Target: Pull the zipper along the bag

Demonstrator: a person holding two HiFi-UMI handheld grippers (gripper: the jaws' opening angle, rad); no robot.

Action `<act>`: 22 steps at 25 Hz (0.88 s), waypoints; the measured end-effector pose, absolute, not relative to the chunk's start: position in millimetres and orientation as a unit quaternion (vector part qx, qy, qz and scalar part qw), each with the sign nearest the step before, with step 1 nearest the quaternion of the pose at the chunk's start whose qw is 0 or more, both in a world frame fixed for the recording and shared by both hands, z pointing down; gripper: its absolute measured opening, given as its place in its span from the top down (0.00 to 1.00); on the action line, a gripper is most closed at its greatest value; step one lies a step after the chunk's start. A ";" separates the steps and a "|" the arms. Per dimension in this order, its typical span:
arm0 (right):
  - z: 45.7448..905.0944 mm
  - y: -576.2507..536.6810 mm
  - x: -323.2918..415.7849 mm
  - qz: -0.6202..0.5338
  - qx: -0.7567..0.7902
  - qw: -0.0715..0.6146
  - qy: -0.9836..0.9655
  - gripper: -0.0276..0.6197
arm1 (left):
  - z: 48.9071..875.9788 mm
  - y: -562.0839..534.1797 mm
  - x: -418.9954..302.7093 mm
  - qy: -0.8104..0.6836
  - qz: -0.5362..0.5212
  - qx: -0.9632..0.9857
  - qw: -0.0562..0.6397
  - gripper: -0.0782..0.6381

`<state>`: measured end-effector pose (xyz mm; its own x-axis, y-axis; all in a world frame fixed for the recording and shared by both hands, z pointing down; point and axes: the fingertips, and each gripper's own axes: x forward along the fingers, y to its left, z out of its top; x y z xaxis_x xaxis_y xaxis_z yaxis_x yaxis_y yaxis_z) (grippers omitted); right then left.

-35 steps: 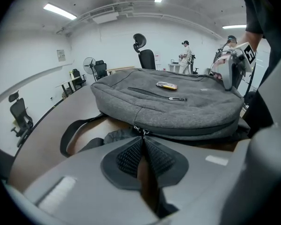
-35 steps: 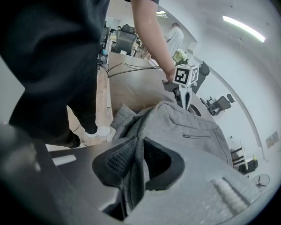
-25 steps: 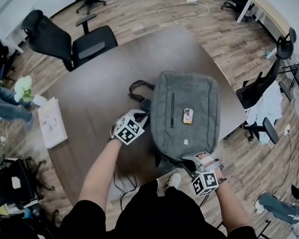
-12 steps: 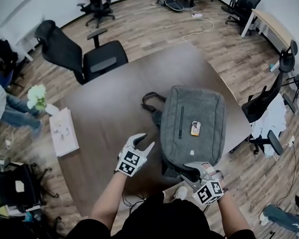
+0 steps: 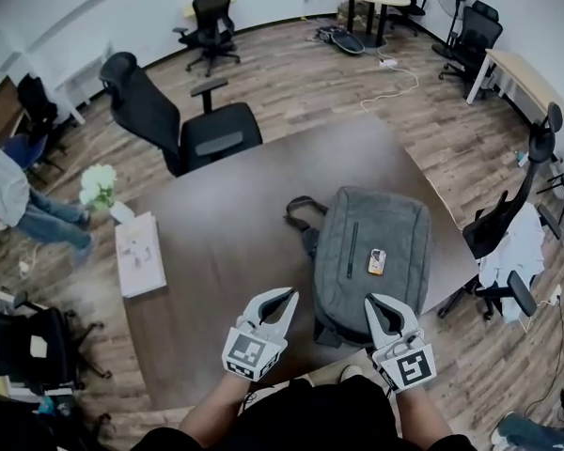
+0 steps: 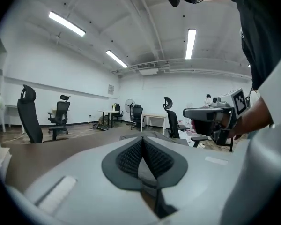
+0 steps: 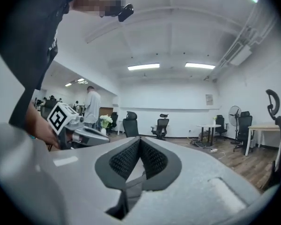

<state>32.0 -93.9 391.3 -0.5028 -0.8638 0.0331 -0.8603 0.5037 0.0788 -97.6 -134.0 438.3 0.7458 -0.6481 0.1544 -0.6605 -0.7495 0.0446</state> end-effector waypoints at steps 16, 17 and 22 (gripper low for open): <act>362.4 -104.8 93.6 -0.065 0.482 0.020 -0.874 0.95 | 393.6 -121.9 -62.4 -0.439 0.030 0.898 0.030 0.87; 360.7 -104.8 96.2 -0.069 0.481 0.017 -0.874 0.95 | 391.3 -120.8 -59.2 -0.439 0.028 0.898 0.030 0.87; 352.3 -102.9 107.2 -0.083 0.484 0.008 -0.871 0.95 | 389.8 -114.1 -45.5 -0.427 0.028 0.903 0.023 0.87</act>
<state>107.2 -102.9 352.3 -0.5321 -0.8441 -0.0662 -0.8413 0.5184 0.1534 -45.5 -114.1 389.8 0.6330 -0.7710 0.0704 -0.7735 -0.6335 0.0175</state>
